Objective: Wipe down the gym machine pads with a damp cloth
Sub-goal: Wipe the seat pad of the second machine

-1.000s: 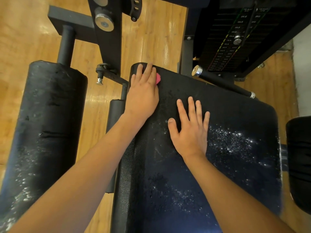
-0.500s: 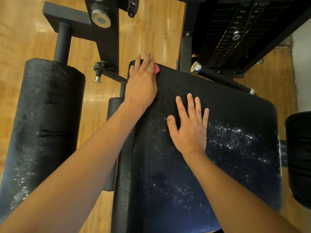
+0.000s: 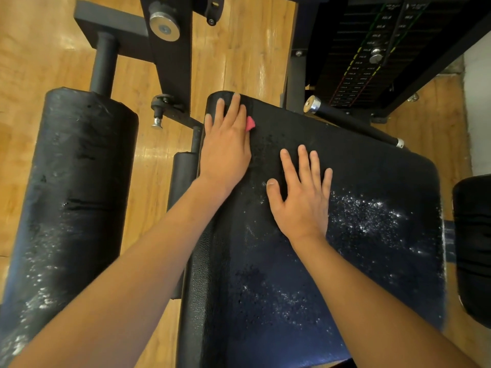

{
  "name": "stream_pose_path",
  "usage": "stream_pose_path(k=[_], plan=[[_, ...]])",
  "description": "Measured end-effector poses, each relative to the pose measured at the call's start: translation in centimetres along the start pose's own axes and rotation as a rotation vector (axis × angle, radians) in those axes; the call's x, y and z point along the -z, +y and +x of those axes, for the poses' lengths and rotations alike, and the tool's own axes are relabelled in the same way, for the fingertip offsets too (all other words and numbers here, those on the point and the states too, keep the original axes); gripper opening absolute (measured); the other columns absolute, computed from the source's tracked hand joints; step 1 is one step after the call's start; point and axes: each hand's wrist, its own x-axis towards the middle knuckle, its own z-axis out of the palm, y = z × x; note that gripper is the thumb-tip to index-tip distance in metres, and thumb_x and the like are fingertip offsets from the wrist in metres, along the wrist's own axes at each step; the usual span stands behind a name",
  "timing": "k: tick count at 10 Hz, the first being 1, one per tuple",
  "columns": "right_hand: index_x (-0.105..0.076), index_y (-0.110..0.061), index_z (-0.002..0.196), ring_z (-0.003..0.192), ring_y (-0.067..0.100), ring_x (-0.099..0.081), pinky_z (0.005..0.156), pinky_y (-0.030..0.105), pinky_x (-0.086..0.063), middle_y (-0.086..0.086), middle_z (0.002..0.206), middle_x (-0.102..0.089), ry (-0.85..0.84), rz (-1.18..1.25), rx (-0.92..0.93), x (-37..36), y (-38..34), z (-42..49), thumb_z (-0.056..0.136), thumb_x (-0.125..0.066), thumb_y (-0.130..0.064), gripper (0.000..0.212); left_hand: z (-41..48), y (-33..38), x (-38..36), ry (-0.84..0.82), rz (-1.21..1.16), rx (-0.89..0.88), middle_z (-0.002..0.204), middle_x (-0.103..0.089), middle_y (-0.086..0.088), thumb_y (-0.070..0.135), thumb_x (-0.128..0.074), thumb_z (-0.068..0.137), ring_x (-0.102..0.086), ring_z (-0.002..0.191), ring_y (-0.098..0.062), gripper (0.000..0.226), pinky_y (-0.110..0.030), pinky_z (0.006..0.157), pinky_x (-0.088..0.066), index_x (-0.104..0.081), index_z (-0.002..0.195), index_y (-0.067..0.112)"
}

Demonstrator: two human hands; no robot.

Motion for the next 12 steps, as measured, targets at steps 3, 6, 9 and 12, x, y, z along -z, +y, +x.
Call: stream_pose_path(k=[3,6,9,12], plan=[[-0.025,-0.033,0.162,0.159,0.022,-0.002,0.127,0.056,-0.004,0.001,0.172,-0.013,-0.003,0.001,-0.002,0.2,0.1,-0.1,0.102,-0.029,-0.055,0.064,-0.1,-0.5,0.4,-0.074,0.007,-0.071,0.171,-0.014,-0.009,0.018,-0.034,0.11,-0.006,0.157,-0.038,0.048,-0.055,0.123,-0.014,-0.032,0.157,0.005],[-0.026,-0.032,0.161,0.159,0.023,-0.004,0.127,0.056,-0.005,0.003,0.171,-0.015,0.017,0.002,0.008,0.1,0.2,-0.2,0.102,-0.03,-0.054,0.063,-5.1,-0.1,0.4,-0.107,-0.107,-0.006,0.171,-0.012,-0.007,0.022,-0.035,0.111,-0.002,0.158,-0.033,0.049,-0.054,0.125,-0.01,-0.031,0.158,0.006],[-0.025,-0.032,0.161,0.159,0.022,-0.003,0.127,0.055,-0.003,0.003,0.172,-0.014,0.014,-0.009,0.005,0.1,0.1,-0.1,0.103,-0.031,-0.054,0.063,-3.0,-0.4,0.5,-0.111,-0.077,-0.021,0.171,-0.01,-0.007,0.026,-0.032,0.113,-0.002,0.158,-0.033,0.049,-0.055,0.124,-0.013,-0.031,0.157,0.005],[-0.024,-0.032,0.162,0.159,0.023,-0.003,0.127,0.055,-0.003,0.003,0.172,-0.014,0.013,-0.014,0.009,0.2,0.2,-0.1,0.102,-0.03,-0.054,0.063,-9.2,0.2,0.5,-0.119,-0.099,0.012,0.172,-0.006,-0.005,0.018,-0.037,0.111,0.001,0.158,-0.031,0.055,-0.05,0.125,-0.009,-0.019,0.162,0.008]])
